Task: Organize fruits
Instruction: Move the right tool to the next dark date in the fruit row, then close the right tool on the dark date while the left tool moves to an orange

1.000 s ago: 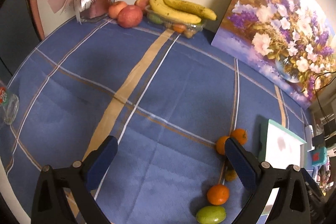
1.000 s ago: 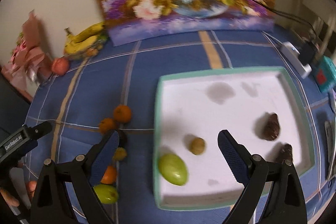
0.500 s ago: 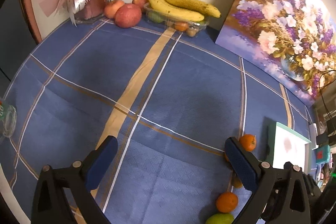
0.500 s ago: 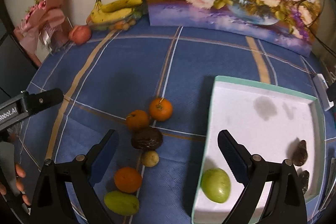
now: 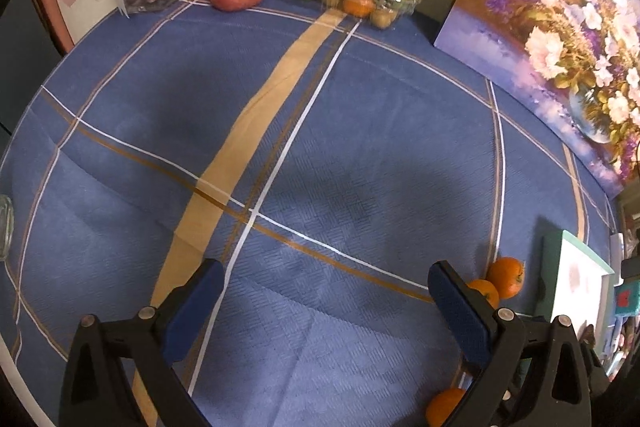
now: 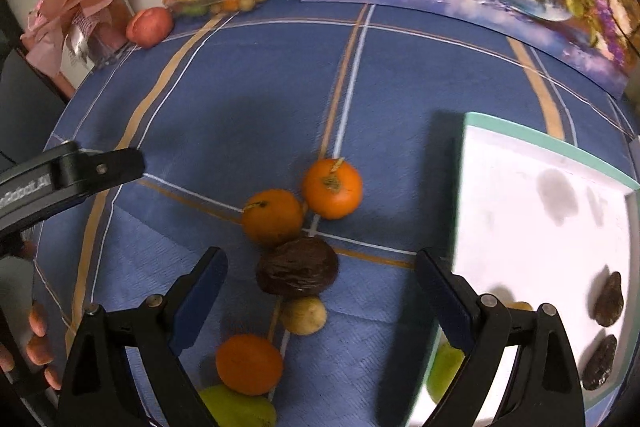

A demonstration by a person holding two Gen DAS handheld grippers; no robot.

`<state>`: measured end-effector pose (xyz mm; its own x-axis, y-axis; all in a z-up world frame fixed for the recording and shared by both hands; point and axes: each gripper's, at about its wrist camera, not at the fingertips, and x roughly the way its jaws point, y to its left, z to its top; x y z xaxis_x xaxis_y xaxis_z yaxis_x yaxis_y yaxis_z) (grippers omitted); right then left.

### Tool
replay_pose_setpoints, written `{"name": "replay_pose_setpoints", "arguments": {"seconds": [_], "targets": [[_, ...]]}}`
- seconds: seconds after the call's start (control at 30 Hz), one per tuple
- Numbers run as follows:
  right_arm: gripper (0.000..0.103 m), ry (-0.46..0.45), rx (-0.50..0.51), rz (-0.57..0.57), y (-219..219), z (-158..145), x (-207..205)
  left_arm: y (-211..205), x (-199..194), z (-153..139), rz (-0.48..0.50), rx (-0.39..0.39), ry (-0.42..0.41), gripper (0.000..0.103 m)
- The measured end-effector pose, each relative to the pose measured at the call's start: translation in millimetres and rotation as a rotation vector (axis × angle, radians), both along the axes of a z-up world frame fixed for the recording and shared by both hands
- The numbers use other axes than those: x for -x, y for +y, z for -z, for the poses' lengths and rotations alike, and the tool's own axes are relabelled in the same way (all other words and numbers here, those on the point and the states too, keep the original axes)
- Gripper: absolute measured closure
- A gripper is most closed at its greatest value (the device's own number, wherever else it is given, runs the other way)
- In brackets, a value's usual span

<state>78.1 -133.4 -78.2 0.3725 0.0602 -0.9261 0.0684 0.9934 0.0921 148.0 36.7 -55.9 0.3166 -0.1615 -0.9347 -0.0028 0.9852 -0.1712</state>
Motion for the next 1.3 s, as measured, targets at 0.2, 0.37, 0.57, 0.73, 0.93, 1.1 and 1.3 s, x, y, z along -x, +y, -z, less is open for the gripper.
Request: {"name": "replay_pose_setpoints", "arguments": {"seconds": [0.2, 0.37, 0.57, 0.73, 0.93, 1.1, 1.3], "targets": [[0.028, 0.028, 0.018, -0.031, 6, 9, -4, -3, 1, 4, 0.005, 0.001, 0.009, 0.001], [0.048, 0.036, 0.014, -0.041, 7, 10, -4, -5, 1, 3, 0.008, 0.02, 0.013, 0.001], [0.056, 0.026, 0.004, -0.04, 2, 5, 0, -9, 2, -2, 0.017, 0.05, 0.014, 0.001], [0.056, 0.016, -0.027, 0.001, -9, -5, 1, -18, 3, -5, 0.033, 0.075, 0.02, 0.001], [0.056, -0.022, -0.052, 0.061, -29, -24, 8, -37, 6, -6, 0.071, 0.106, 0.032, 0.007], [0.056, -0.057, -0.057, 0.111, -49, -38, 15, -55, 9, -5, 0.114, 0.133, 0.051, 0.015], [0.056, -0.084, -0.052, 0.161, -69, -49, 24, -77, 11, -4, 0.182, 0.124, 0.057, 0.026]]}}
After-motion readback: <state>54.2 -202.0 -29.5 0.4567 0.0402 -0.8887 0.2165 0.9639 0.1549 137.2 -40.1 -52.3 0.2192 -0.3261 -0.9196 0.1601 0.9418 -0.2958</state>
